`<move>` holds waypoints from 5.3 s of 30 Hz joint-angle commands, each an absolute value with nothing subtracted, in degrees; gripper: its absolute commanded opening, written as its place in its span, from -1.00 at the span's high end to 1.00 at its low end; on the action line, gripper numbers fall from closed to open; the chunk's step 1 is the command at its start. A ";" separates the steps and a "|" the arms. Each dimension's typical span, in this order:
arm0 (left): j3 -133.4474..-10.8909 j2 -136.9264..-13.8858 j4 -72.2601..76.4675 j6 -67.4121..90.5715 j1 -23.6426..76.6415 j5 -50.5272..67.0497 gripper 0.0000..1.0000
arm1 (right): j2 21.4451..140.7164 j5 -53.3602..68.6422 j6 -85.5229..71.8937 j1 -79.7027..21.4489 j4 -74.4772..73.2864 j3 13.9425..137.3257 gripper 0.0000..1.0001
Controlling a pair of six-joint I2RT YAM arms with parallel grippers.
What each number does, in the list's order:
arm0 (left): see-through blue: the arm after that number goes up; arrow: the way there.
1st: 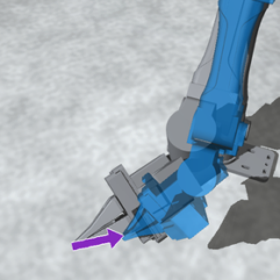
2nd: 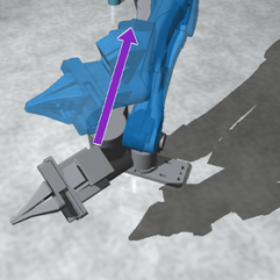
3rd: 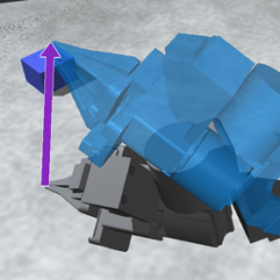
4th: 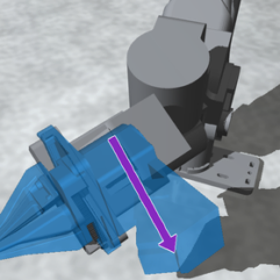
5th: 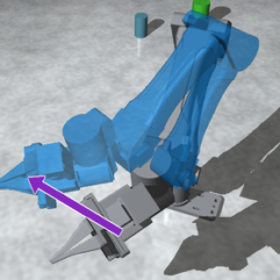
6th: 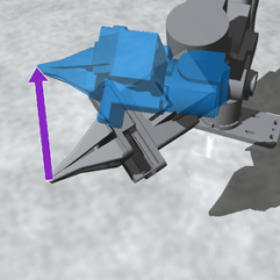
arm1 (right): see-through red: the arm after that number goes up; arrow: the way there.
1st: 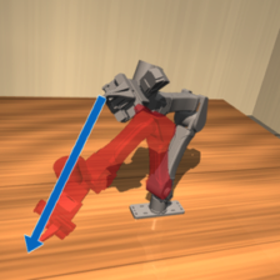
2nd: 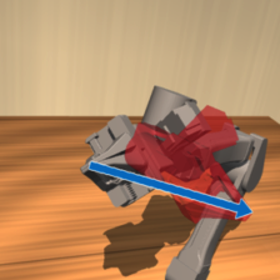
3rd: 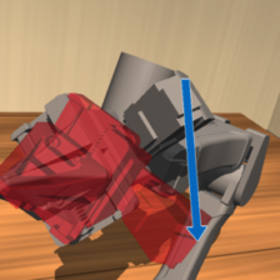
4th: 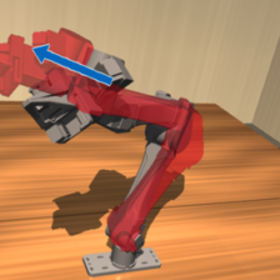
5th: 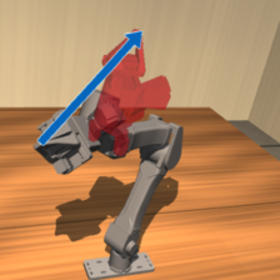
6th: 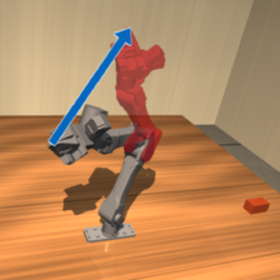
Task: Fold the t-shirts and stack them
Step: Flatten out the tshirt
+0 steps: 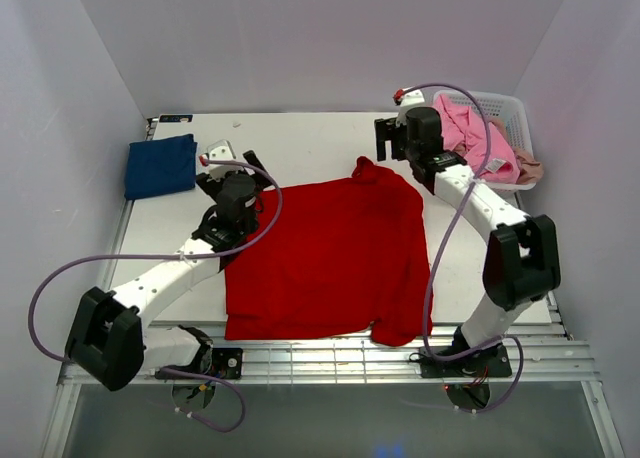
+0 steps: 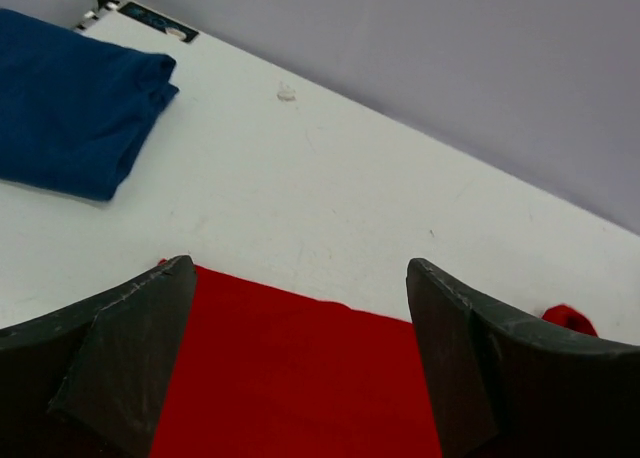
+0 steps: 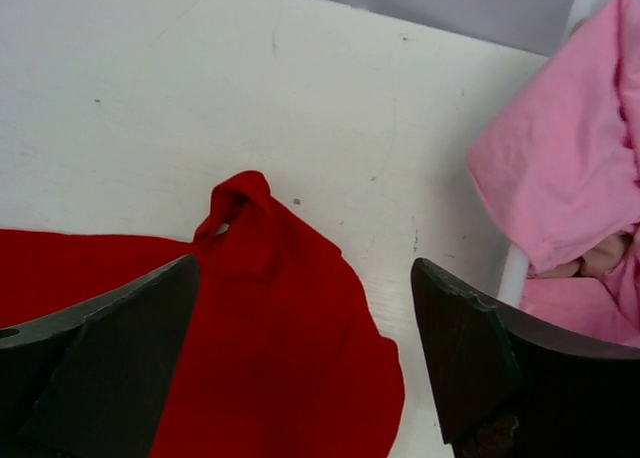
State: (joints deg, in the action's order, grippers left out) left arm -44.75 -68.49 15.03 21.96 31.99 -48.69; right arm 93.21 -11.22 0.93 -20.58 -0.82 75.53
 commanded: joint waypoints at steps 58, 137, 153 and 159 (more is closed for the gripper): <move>-38.58 -85.60 10.37 31.02 24.17 -36.04 -0.54 | 106.19 -9.75 0.44 -20.21 -2.91 84.58 0.85; -35.07 -77.52 5.27 34.10 23.82 -34.45 -0.51 | 98.79 -8.96 -7.82 -37.27 -8.26 59.59 0.17; -34.63 -77.17 6.41 32.79 19.52 -33.06 -0.54 | 102.04 -7.03 -7.82 -37.18 -6.86 59.86 0.60; -37.17 -78.31 7.73 30.06 13.80 -30.33 -0.55 | 97.56 -10.10 -7.38 -37.18 -10.44 60.38 0.85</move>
